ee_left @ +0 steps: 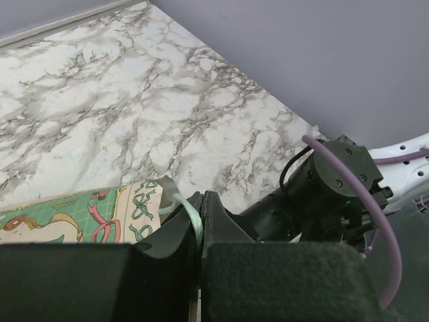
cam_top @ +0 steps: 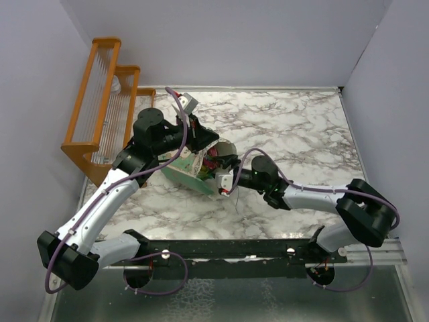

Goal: Take the snacks out of the paper bag
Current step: Take out the snack from the paper bag.

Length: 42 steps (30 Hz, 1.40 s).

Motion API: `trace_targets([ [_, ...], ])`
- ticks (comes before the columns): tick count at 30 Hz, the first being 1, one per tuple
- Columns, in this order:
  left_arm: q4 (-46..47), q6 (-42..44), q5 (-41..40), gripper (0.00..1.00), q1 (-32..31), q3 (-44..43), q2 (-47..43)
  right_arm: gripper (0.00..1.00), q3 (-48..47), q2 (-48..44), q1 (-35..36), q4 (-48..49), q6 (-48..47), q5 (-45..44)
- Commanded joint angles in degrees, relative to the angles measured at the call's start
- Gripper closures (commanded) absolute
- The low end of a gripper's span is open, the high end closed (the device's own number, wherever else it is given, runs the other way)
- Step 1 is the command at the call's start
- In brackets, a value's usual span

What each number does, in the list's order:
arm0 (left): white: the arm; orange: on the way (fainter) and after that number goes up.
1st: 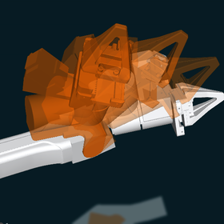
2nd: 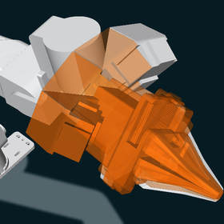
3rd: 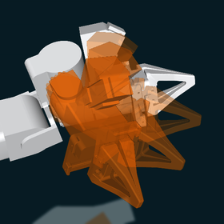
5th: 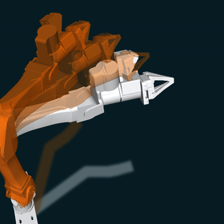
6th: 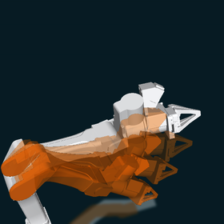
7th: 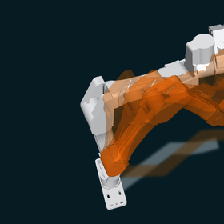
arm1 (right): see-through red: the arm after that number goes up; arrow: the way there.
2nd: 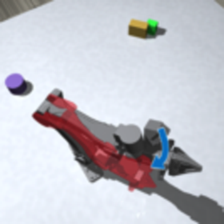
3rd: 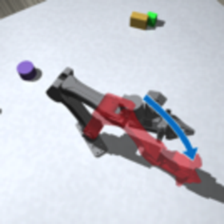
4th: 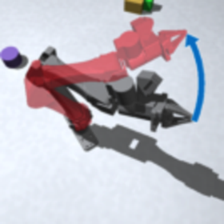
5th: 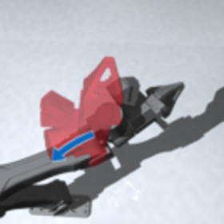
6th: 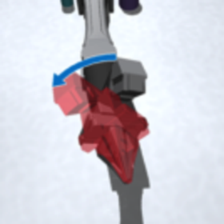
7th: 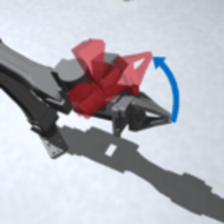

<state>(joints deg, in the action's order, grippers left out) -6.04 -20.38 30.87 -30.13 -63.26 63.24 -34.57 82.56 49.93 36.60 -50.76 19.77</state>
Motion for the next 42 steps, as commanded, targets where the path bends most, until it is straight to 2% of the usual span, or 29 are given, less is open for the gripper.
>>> trace_targets([
  [1,1.25,-0.81,-1.03,1.00,-0.26,-0.27,0.21,0.41,-2.10,3.83,0.60,2.95,-2.93,-1.95],
  [5,0.22,-0.92,-0.94,1.00,-0.26,-1.34,0.64,0.42,-2.40,7.57,0.60,8.83,-0.39,-5.48],
  [14,-1.61,-0.71,-1.40,1.00,-0.23,-2.55,0.94,0.55,-2.56,12.07,0.76,16.63,4.79,-5.52],
  [21,-2.28,-0.69,-2.57,1.00,-0.28,-2.60,0.77,0.80,-2.07,11.99,1.04,16.44,6.21,-4.74],
  [27,-1.90,-0.63,-4.25,1.00,-0.24,-2.31,0.19,0.98,0.41,5.38,1.13,14.69,9.82,-0.15],
  [32,-2.23,0.27,-5.52,1.00,-0.22,-1.79,0.04,0.99,3.96,-0.40,1.13,14.89,13.28,1.54],
  [38,-1.19,-0.79,-5.94,1.00,-0.19,-1.12,0.42,0.99,8.66,-6.14,1.13,16.01,14.48,7.89],
  [42,-1.50,-0.87,-6.91,1.00,-0.23,-1.33,0.74,0.99,10.61,-13.10,1.13,14.62,16.47,8.93],
])
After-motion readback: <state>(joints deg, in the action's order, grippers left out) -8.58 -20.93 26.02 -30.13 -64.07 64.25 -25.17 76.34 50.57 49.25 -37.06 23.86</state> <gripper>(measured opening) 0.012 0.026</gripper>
